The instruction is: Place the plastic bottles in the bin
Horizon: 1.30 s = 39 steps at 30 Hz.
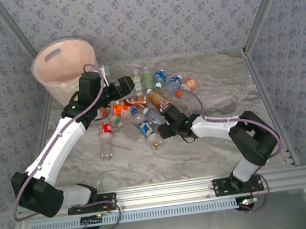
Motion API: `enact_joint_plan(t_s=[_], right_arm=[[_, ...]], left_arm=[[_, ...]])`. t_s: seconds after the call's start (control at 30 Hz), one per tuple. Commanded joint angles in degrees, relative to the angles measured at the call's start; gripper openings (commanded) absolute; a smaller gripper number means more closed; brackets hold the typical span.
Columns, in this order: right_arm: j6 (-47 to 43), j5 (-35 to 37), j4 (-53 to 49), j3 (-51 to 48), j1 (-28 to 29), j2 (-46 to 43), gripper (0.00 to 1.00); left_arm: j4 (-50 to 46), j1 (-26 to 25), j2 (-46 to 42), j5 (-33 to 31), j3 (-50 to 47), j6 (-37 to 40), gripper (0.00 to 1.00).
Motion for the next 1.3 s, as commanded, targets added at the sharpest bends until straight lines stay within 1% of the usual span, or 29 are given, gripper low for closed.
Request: enact_joint_plan(t_s=[0.0, 0.17, 0.27, 0.4, 0.57, 0.67, 0.73, 0.83, 0.93, 1.03, 1.27], right_arm=[[-0.89, 0.8, -1.98, 1.47, 0.36, 2.54, 0.72], [-2.05, 0.62, -1.66, 2.82, 0.45, 5.38, 0.74], [-2.05, 1.91, -1.51, 2.82, 0.7, 4.98, 0.71], [-2.24, 3.99, 1.0, 0.24, 1.1, 0.51, 0.63], [-2.67, 4.87, 4.74, -3.35, 1.35, -7.08, 0.61], [-1.37, 5.12, 7.96, -4.98, 1.39, -11.2, 0.6], [-0.41, 3.77, 10.72, -5.44, 1.4, -12.81, 0.6], [2.12, -0.05, 14.45, -5.18, 1.34, -13.86, 0.61], [4.92, -1.57, 19.79, -5.26, 1.28, -14.02, 0.61], [6.41, -2.89, 24.15, -4.99, 1.39, -13.66, 0.61], [7.33, -7.04, 25.83, -3.15, 1.45, -12.35, 0.61]], left_arm=[[0.59, -0.39, -0.26, 0.33, -1.5, -1.21, 0.98], [0.17, -0.41, 1.15, 0.59, -1.78, -0.94, 0.98], [0.68, -0.38, 1.56, 0.38, -2.57, -1.47, 0.98], [0.22, -0.35, 2.45, -0.49, -2.72, -1.86, 0.98], [1.41, -0.43, 3.63, 0.38, -2.85, -2.14, 0.98], [2.93, -0.4, 4.11, 1.1, -3.47, -2.76, 0.98], [6.53, -0.41, 3.88, 2.39, -5.13, -3.7, 0.98], [14.84, -0.45, 3.35, 7.29, -8.7, -4.88, 0.98], [23.1, -0.48, 3.13, 11.78, -12.01, -6.98, 0.98], [24.96, -1.05, 3.28, 11.92, -13.22, -7.78, 0.98], [29.7, -2.25, 4.79, 13.11, -14.73, -8.21, 0.98]])
